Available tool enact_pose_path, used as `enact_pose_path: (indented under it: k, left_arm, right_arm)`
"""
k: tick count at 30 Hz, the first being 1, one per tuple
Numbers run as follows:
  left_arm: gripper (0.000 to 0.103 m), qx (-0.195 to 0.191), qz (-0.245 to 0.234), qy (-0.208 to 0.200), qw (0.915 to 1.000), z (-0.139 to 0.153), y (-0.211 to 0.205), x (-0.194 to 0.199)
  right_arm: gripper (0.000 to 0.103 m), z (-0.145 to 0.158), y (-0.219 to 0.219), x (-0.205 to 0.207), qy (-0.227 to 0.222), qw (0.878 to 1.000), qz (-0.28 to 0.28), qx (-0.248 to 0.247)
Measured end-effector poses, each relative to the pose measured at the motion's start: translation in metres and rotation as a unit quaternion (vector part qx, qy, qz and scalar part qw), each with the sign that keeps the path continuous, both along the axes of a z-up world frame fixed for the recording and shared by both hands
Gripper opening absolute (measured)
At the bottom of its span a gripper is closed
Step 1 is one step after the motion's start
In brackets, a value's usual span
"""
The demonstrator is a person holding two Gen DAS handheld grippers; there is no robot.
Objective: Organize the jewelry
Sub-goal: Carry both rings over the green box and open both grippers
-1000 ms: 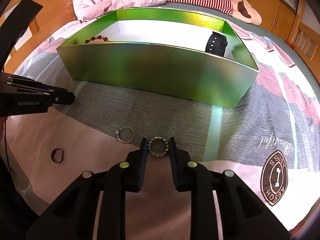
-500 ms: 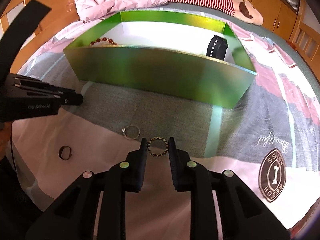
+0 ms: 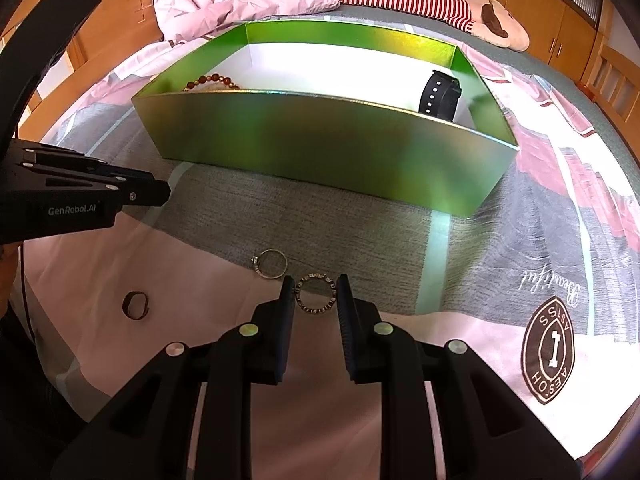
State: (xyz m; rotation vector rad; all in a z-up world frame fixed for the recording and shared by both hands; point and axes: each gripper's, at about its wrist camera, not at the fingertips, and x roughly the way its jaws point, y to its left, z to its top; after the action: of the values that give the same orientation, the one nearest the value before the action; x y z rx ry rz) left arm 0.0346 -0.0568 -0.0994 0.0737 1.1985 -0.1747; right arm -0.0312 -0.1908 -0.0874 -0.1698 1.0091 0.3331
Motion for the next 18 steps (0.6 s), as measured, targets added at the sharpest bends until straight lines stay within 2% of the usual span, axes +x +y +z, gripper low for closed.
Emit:
enact_pose_path:
  k: [18]
  left_arm:
    - [0.018,0.005,0.005,-0.002,1.0000,0.0001,-0.0024,-0.0015]
  right_arm:
    - [0.022,0.0023,-0.0013,-0.0003,-0.007,1.000,-0.003,0.000]
